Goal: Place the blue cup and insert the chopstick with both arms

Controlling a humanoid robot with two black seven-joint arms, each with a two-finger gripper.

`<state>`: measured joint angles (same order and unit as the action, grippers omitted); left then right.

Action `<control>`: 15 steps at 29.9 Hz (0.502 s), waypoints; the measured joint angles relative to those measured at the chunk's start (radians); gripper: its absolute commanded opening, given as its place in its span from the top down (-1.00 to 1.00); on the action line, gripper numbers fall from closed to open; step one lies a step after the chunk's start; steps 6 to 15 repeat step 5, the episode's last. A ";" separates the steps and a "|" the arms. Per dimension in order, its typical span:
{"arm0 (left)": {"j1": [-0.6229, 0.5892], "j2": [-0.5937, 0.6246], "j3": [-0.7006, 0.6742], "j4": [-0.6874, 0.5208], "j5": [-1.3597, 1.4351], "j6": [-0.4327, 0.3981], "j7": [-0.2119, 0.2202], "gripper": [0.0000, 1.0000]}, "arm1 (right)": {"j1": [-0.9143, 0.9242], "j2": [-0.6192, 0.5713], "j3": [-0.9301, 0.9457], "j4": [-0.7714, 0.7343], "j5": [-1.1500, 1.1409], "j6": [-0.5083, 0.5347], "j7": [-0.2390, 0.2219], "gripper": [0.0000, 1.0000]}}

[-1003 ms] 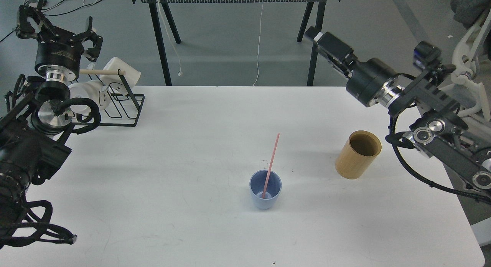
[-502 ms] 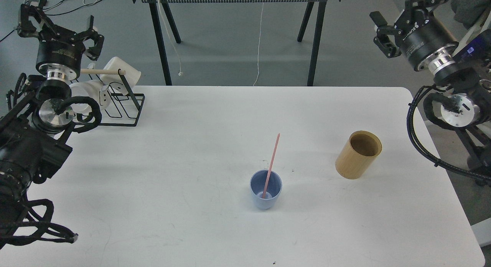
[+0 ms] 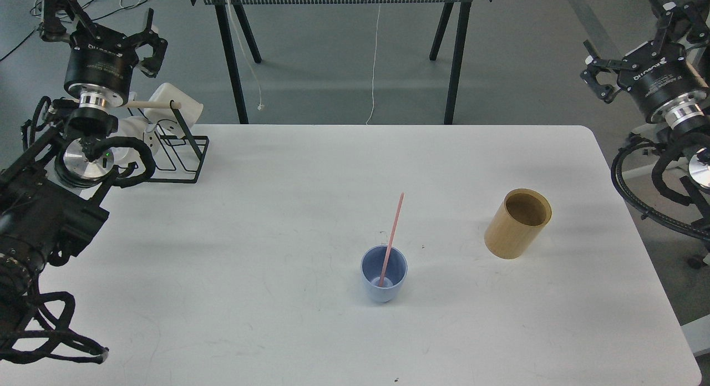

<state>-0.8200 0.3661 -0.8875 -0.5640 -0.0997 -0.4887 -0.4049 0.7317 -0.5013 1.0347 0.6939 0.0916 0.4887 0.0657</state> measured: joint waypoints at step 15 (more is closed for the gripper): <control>-0.006 0.006 0.007 0.015 0.000 0.000 0.012 -0.99 | -0.003 0.005 -0.002 -0.013 0.010 0.000 -0.001 -0.99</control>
